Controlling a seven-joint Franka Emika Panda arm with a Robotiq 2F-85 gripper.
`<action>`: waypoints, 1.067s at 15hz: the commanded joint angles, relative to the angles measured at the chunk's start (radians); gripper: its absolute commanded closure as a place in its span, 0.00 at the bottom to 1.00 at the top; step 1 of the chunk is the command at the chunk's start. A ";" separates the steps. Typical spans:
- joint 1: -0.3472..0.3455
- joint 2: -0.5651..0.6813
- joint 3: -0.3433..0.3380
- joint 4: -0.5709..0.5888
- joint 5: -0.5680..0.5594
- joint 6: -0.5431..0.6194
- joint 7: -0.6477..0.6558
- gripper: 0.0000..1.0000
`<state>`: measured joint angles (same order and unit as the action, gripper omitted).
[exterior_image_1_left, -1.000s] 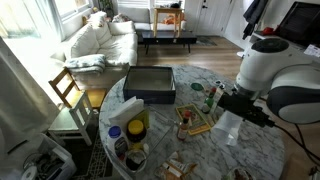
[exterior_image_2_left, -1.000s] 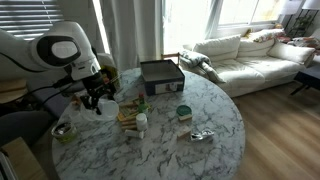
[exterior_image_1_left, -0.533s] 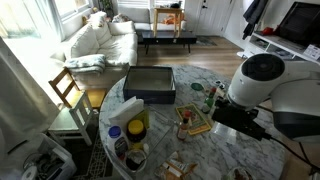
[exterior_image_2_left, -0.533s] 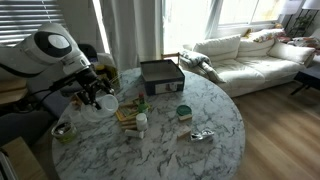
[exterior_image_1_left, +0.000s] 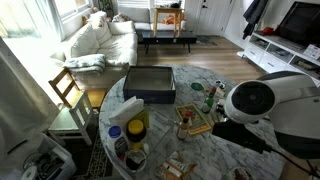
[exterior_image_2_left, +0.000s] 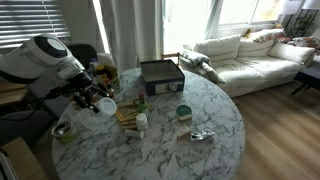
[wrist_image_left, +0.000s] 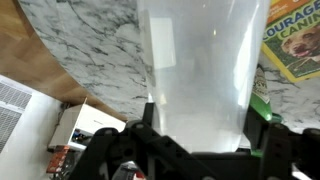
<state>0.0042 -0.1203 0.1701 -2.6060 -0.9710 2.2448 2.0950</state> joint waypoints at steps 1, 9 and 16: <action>0.035 0.047 -0.005 -0.008 -0.120 -0.056 0.117 0.41; 0.083 0.146 -0.012 0.008 -0.215 -0.187 0.305 0.41; 0.091 0.188 -0.020 0.045 -0.180 -0.199 0.348 0.00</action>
<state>0.0767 0.0446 0.1666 -2.5838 -1.1605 2.0545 2.4135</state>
